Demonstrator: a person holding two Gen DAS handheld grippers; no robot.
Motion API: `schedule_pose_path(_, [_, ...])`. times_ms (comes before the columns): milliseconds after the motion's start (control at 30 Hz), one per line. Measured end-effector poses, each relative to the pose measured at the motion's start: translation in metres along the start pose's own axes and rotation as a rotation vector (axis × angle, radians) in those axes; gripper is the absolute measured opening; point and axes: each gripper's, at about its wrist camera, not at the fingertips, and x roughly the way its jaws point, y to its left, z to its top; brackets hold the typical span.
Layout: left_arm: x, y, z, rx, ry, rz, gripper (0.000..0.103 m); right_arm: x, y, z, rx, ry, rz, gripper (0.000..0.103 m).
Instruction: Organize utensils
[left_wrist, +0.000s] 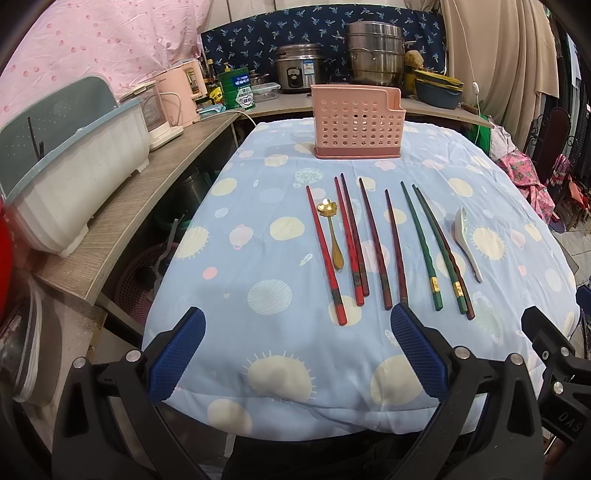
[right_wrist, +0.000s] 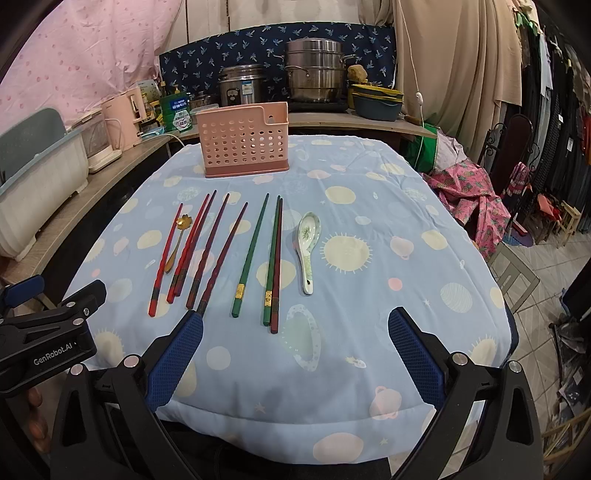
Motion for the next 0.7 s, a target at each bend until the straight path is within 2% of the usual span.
schedule_pose_path(700, [0.0007,0.003,-0.001,0.0,0.0,0.001,0.096,-0.0002,-0.0007,-0.0002,0.001,-0.001,0.001,0.096])
